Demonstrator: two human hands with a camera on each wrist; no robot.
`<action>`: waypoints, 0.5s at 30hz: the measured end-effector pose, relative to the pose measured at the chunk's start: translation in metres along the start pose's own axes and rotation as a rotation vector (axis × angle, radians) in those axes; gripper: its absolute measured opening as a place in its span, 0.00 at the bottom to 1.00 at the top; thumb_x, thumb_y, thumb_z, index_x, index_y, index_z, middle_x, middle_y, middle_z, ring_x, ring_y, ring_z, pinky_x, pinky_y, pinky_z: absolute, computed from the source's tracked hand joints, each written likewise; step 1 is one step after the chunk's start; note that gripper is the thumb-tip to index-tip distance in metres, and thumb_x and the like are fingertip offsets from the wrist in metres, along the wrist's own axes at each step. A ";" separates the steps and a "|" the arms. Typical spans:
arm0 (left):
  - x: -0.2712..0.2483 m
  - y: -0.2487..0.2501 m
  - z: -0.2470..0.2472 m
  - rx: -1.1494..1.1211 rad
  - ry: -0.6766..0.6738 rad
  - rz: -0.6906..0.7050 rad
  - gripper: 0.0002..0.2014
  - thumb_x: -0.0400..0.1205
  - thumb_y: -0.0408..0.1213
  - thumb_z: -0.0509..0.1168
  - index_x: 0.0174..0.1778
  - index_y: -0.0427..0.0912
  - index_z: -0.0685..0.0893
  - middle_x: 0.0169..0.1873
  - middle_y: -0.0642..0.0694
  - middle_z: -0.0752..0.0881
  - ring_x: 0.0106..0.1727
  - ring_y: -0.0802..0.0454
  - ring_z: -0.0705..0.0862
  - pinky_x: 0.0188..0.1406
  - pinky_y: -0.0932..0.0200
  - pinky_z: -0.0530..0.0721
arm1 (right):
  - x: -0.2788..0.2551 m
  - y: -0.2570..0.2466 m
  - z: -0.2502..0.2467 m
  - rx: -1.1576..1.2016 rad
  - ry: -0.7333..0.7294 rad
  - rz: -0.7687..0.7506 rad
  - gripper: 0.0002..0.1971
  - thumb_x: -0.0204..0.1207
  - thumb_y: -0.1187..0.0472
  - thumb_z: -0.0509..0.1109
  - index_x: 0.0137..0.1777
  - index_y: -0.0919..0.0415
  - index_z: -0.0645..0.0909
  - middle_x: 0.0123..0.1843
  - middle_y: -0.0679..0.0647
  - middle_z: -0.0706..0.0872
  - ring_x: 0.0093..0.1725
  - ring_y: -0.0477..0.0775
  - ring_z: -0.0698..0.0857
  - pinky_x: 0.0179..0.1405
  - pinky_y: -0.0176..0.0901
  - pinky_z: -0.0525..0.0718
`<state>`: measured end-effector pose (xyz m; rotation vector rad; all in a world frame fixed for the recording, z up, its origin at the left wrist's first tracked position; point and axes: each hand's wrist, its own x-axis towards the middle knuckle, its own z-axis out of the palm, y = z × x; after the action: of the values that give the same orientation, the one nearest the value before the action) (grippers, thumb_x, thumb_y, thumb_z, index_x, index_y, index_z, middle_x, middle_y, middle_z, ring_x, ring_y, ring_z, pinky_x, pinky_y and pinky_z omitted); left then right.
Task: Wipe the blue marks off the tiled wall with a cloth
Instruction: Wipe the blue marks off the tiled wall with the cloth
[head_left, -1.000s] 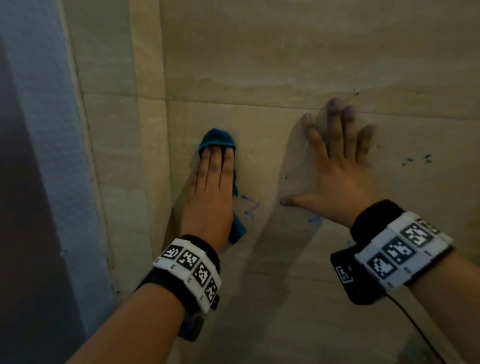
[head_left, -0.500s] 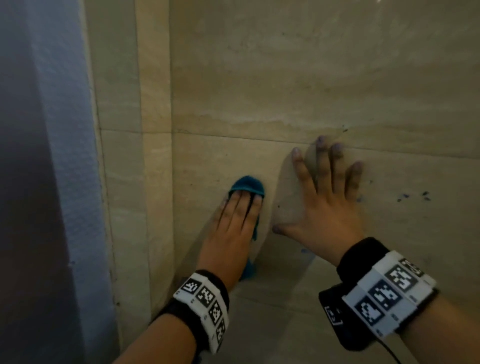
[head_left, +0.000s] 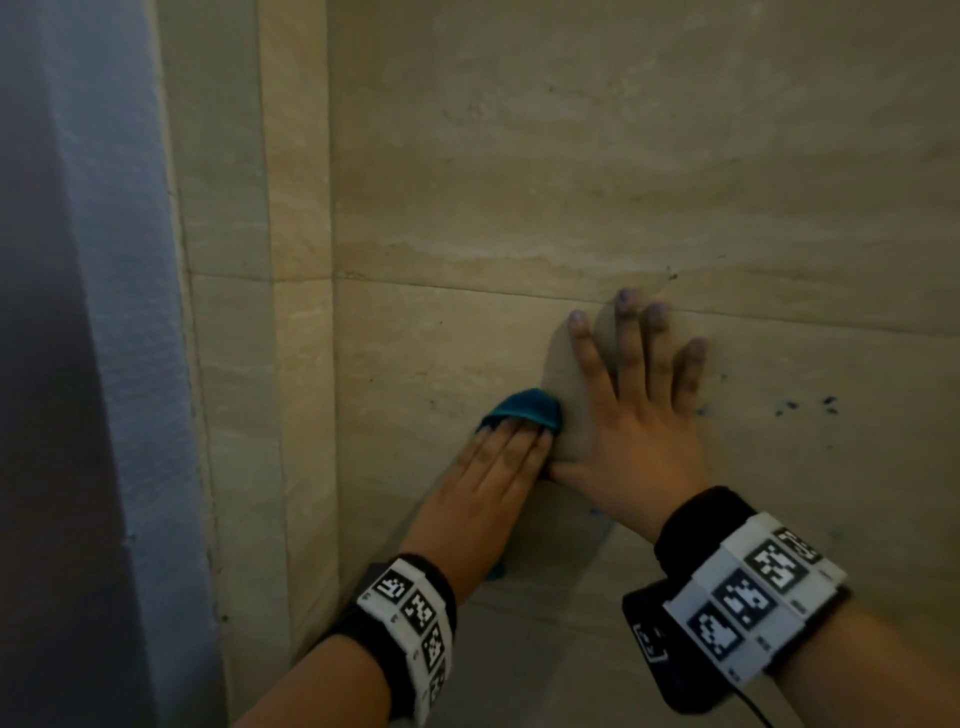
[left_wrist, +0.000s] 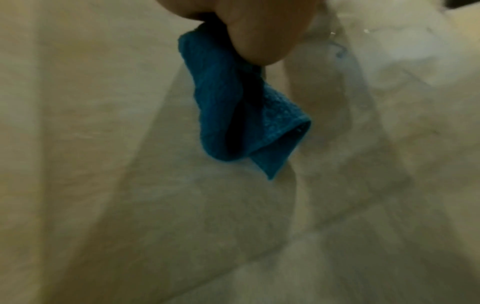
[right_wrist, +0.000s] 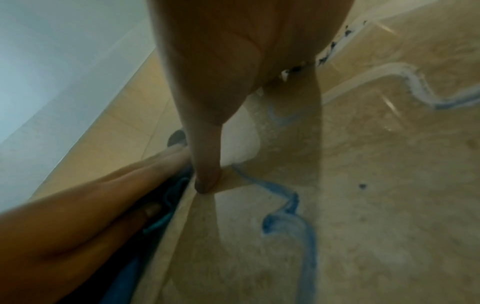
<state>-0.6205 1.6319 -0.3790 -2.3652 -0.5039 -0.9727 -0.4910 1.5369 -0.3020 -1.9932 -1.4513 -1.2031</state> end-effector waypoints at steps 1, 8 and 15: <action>-0.004 -0.004 -0.001 0.021 -0.048 0.014 0.36 0.76 0.34 0.49 0.83 0.37 0.48 0.75 0.38 0.65 0.75 0.42 0.66 0.80 0.48 0.48 | 0.000 -0.001 0.000 0.000 0.000 0.006 0.61 0.54 0.28 0.67 0.85 0.57 0.49 0.84 0.65 0.44 0.82 0.70 0.42 0.76 0.70 0.35; 0.025 -0.038 -0.038 -0.108 -0.120 -0.611 0.44 0.86 0.32 0.51 0.61 0.41 0.11 0.82 0.38 0.32 0.83 0.43 0.35 0.80 0.54 0.37 | 0.001 -0.003 -0.004 -0.044 -0.089 0.020 0.74 0.43 0.28 0.79 0.84 0.55 0.41 0.84 0.61 0.36 0.82 0.67 0.35 0.74 0.71 0.33; 0.018 -0.023 -0.017 -0.073 0.046 -0.440 0.49 0.76 0.31 0.61 0.77 0.34 0.25 0.81 0.41 0.41 0.83 0.43 0.46 0.79 0.49 0.45 | 0.001 -0.005 -0.003 -0.070 -0.084 0.024 0.73 0.45 0.28 0.78 0.84 0.56 0.40 0.84 0.61 0.37 0.81 0.69 0.38 0.74 0.70 0.31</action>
<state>-0.6292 1.6425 -0.3478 -2.3356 -1.0155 -1.2498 -0.4970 1.5371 -0.3001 -2.1255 -1.4387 -1.1892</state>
